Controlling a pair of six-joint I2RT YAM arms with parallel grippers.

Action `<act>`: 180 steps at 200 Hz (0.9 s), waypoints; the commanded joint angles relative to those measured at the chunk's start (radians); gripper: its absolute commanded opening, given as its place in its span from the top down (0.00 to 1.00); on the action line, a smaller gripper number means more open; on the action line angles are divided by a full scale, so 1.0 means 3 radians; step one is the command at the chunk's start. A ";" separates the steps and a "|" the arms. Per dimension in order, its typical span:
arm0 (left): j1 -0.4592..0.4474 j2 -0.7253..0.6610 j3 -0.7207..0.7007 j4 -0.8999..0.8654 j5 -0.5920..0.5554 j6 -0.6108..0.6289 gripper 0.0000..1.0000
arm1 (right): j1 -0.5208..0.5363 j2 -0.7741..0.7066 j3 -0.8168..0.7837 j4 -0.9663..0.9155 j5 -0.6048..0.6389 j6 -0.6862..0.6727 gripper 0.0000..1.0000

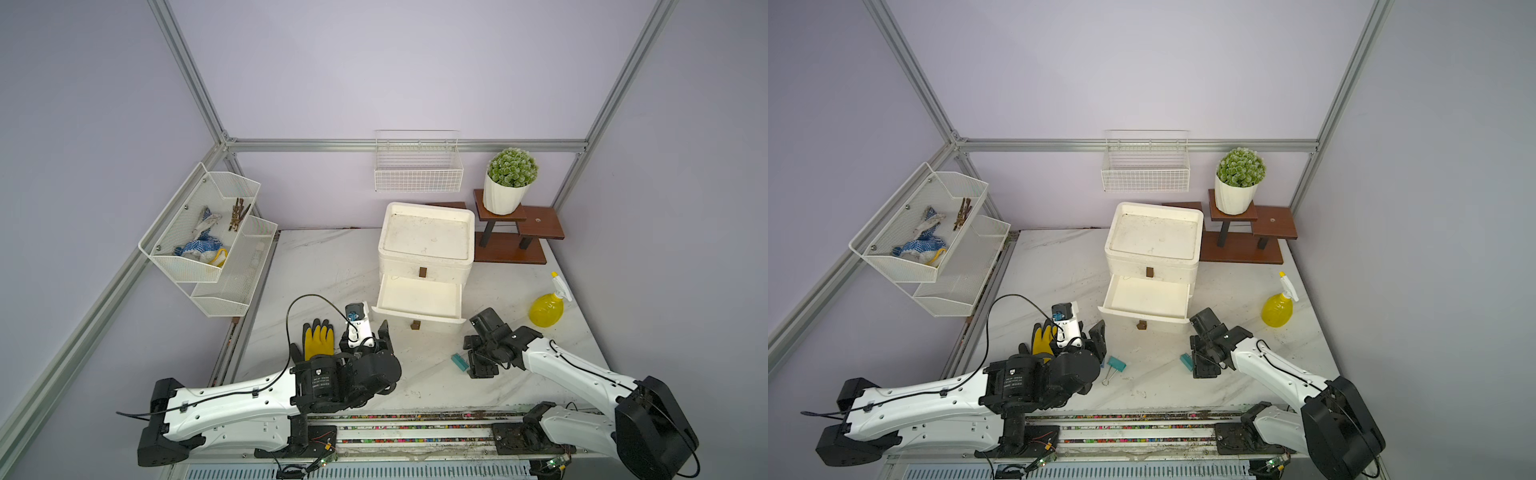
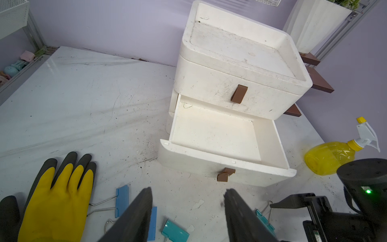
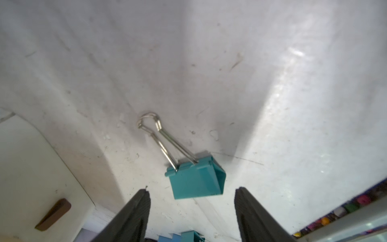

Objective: Put the binder clips in the drawer according to color
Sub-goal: Pick up the binder clip at the center of the board.

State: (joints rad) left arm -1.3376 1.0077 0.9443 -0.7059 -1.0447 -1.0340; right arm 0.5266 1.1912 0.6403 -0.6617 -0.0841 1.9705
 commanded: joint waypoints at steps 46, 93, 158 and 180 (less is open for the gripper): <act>-0.0012 -0.0051 0.0023 0.0027 -0.0088 -0.0038 0.41 | 0.0539 -0.0270 -0.0030 -0.0127 0.0468 -0.1839 0.19; -0.0015 -0.0005 0.0104 0.0056 -0.0078 0.0003 0.42 | 0.0603 -0.0346 -0.0190 0.0058 0.0614 -0.1675 0.01; -0.0015 -0.0005 0.0094 0.0085 -0.0091 0.0007 0.43 | 0.0665 0.0289 0.0031 0.0125 0.0688 -0.1686 0.01; -0.0011 -0.0020 0.0061 0.0100 -0.0087 -0.0020 0.43 | 0.0735 0.0344 -0.0015 0.0145 0.0761 -0.1550 0.00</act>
State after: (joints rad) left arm -1.3376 1.0077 0.9443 -0.6971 -1.0481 -1.0328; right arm 0.7261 1.2839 0.6304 -0.6262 0.0959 1.4754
